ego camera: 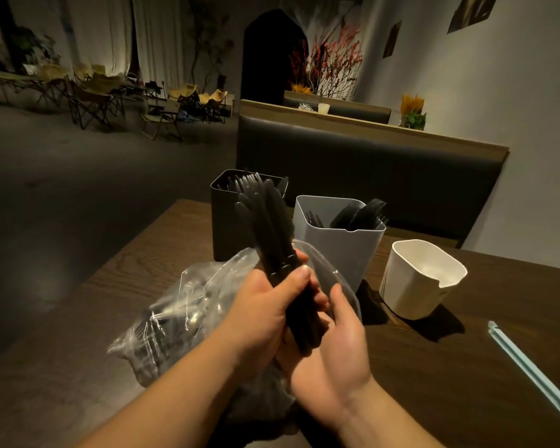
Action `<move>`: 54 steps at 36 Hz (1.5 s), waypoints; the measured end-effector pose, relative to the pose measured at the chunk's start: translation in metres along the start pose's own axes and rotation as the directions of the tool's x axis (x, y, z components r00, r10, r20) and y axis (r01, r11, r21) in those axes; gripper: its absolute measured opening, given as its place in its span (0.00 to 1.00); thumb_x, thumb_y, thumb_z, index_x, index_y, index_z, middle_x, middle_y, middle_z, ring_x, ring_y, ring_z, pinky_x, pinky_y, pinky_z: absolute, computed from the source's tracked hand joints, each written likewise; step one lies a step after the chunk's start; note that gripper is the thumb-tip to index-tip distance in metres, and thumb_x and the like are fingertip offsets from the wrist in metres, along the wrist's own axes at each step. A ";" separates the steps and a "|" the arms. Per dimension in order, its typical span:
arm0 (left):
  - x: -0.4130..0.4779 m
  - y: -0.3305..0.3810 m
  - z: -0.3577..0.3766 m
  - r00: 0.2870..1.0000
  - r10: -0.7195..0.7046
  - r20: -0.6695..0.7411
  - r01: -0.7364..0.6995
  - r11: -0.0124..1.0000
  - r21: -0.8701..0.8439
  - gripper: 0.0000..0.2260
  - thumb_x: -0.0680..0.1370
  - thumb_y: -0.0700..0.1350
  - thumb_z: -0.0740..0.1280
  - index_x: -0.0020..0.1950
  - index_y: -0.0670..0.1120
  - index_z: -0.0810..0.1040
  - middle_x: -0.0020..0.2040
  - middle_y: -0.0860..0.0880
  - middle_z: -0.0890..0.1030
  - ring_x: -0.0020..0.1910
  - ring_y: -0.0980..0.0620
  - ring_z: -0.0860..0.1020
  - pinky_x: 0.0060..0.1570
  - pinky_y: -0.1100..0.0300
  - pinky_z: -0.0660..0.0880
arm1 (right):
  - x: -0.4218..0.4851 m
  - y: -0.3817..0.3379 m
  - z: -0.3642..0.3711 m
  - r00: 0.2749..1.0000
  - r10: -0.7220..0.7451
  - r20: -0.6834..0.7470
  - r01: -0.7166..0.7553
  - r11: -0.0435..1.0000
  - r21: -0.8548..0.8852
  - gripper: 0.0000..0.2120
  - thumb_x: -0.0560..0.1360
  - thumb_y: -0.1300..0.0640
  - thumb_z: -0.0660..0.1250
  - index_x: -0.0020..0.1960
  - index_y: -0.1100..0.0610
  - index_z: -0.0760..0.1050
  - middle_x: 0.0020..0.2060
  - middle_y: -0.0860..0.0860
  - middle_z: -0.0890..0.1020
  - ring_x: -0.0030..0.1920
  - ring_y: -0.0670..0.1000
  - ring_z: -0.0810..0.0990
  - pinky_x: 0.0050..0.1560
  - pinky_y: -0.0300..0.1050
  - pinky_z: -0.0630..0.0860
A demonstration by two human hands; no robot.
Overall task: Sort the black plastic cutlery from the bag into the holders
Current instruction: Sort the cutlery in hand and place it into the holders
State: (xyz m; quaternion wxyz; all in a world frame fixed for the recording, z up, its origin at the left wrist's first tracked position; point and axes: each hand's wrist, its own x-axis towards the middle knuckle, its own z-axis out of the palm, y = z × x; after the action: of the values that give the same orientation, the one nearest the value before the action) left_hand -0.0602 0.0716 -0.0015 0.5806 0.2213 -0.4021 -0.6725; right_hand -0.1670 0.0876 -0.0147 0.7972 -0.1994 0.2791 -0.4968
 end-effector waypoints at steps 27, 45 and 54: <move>0.000 0.002 -0.003 0.973 0.029 -0.229 0.041 0.955 0.293 0.12 0.74 0.40 0.75 0.55 0.43 0.76 0.35 0.45 0.79 0.26 0.53 0.74 0.26 0.58 0.70 | 0.011 -0.084 0.069 0.816 -0.507 0.279 0.306 -0.031 -0.951 0.12 0.73 0.41 0.71 0.46 0.49 0.81 0.35 0.43 0.82 0.36 0.38 0.80 0.36 0.36 0.73; 0.003 0.024 -0.009 0.969 0.064 -0.238 0.012 0.952 0.305 0.23 0.70 0.56 0.70 0.57 0.41 0.73 0.37 0.47 0.80 0.26 0.50 0.76 0.25 0.58 0.73 | 0.044 -0.094 0.085 0.888 -0.384 0.252 0.384 0.320 -0.866 0.03 0.75 0.60 0.73 0.45 0.59 0.81 0.30 0.49 0.81 0.29 0.42 0.78 0.27 0.33 0.71; 0.003 0.023 -0.009 0.960 0.074 -0.269 -0.005 0.969 0.248 0.19 0.76 0.56 0.64 0.53 0.40 0.77 0.36 0.41 0.82 0.28 0.45 0.79 0.25 0.57 0.76 | 0.047 -0.098 0.075 0.914 -0.333 0.230 0.343 0.339 -0.876 0.04 0.78 0.59 0.69 0.49 0.58 0.82 0.38 0.54 0.85 0.33 0.47 0.79 0.34 0.39 0.74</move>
State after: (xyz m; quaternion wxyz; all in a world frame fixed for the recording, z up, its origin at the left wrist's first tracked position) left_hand -0.0406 0.0657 0.0125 0.6125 0.3748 -0.4014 -0.5686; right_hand -0.1693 0.0060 0.0896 0.4439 -0.6510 0.4498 -0.4205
